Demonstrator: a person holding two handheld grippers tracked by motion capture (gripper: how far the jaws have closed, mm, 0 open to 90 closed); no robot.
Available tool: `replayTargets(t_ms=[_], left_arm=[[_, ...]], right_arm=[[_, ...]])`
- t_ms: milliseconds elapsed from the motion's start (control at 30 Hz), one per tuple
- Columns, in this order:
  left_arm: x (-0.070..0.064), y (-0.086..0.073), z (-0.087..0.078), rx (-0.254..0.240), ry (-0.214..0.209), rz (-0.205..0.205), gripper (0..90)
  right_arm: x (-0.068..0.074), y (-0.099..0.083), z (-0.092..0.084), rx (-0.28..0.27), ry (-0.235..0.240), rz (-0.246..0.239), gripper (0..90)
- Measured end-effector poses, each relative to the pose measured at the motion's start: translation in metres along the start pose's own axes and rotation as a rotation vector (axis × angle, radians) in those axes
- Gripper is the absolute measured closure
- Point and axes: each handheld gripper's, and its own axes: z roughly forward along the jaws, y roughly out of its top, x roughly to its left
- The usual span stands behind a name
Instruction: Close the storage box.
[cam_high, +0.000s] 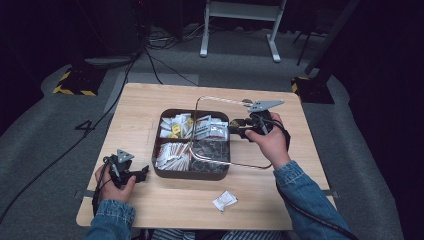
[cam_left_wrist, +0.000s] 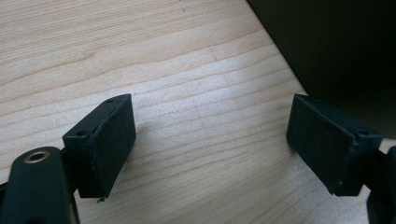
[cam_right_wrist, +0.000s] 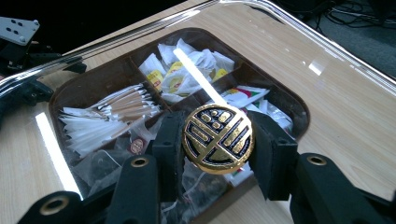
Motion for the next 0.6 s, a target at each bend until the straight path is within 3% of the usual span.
replayTargets(t_ms=[600], left_arm=[[0.000, 0.001, 0.001, 0.001, 0.001, 0.000, 15.1]], right_arm=[[0.027, 0.027, 0.066, 0.050, 0.054, -0.073, 58.5]])
